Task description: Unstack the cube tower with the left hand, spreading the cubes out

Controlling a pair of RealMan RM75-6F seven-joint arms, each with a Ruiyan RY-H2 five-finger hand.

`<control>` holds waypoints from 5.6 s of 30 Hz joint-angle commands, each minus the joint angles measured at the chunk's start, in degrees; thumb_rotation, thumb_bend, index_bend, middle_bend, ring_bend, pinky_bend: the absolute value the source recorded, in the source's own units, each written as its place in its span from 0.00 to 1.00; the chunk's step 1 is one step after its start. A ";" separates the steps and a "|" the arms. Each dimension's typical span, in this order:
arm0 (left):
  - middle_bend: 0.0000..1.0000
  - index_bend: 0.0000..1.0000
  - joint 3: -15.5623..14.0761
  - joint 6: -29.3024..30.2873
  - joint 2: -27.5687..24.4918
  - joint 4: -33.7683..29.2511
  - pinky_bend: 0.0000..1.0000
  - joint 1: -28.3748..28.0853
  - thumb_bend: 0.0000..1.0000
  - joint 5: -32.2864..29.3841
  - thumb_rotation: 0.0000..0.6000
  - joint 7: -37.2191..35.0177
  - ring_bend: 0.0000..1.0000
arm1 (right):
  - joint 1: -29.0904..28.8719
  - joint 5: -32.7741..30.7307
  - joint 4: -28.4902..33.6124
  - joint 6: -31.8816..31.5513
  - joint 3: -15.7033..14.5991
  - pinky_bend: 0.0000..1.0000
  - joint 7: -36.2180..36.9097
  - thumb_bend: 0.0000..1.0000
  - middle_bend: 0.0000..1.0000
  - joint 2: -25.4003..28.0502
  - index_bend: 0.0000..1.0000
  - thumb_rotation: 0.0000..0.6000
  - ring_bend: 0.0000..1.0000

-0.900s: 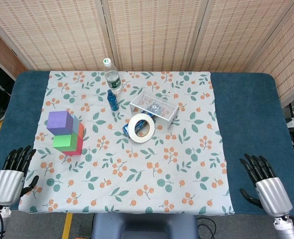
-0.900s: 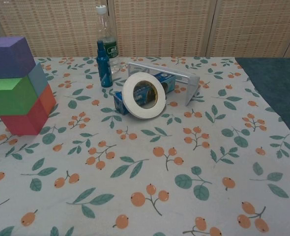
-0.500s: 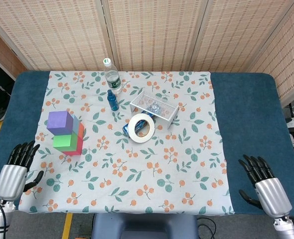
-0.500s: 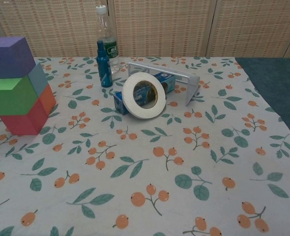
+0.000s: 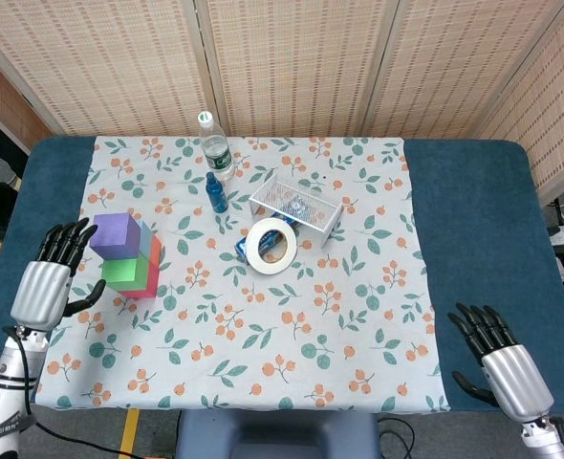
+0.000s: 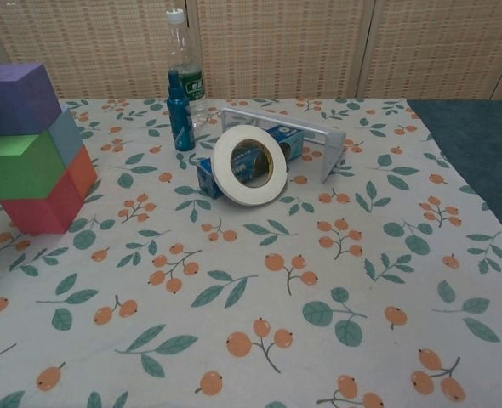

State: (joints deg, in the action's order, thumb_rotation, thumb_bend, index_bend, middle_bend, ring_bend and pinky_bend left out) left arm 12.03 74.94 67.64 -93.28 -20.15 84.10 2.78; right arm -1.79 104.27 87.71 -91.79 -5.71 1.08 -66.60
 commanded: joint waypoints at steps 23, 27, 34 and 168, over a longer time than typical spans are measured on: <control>0.00 0.00 3.49 -23.64 -2.22 3.67 0.06 -14.93 0.35 -21.01 1.00 4.60 0.00 | -0.13 0.56 0.59 0.22 -0.73 0.00 1.80 0.17 0.00 1.25 0.00 1.00 0.00; 0.00 0.00 3.27 -23.53 -1.09 5.77 0.09 -15.73 0.35 -21.64 1.00 4.60 0.05 | -0.18 0.49 0.53 0.40 -0.75 0.00 1.93 0.17 0.00 1.35 0.00 1.00 0.00; 0.37 0.21 2.78 -24.67 -1.34 6.10 0.24 -16.31 0.36 -22.63 1.00 3.02 0.41 | -0.09 0.34 0.55 0.22 -0.61 0.00 1.97 0.17 0.00 1.41 0.00 1.00 0.00; 0.17 0.10 -5.88 -6.99 10.93 -3.70 0.17 -7.23 0.38 -3.31 1.00 15.78 0.09 | -1.23 2.27 0.66 1.90 -3.00 0.00 5.87 0.17 0.00 2.51 0.00 1.00 0.00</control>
State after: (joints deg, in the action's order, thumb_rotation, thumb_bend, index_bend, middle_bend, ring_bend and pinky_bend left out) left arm 6.54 67.19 77.89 -97.80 -27.15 78.65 20.67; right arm -3.02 106.54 88.37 -89.88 -8.72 6.95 -64.09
